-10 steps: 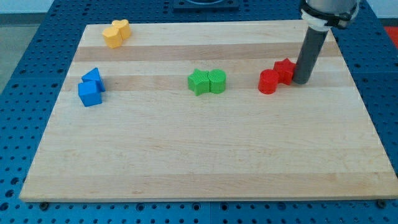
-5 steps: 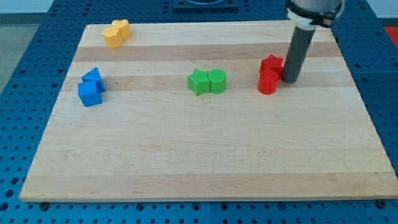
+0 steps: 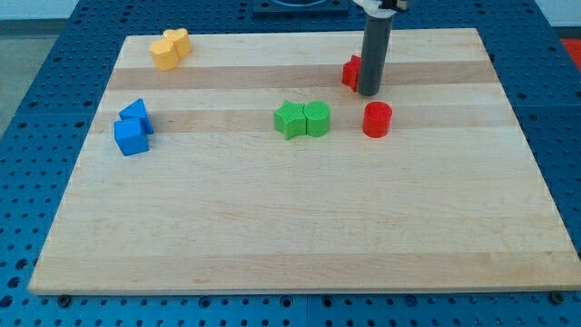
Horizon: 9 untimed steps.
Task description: Move the red star to the top center of the board
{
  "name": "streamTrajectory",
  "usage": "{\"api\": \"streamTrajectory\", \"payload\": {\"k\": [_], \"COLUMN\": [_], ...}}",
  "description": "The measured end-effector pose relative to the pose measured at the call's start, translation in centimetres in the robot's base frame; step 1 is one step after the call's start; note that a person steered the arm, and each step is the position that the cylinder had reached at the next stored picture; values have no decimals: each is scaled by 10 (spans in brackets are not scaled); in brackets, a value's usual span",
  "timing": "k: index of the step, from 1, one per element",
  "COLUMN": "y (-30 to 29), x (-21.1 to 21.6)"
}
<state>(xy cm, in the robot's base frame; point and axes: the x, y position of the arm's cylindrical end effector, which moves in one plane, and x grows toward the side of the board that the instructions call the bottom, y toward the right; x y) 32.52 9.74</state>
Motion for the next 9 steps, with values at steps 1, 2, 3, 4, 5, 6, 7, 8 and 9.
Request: {"api": "streamTrajectory", "payload": {"k": [1,2,3,4,5,6,7,8,9], "y": [0,0,0,0,-13,-34,-40,-22,11], "x": [-17,-35,-53,-72,-75,-75,-75,-71,-44]}}
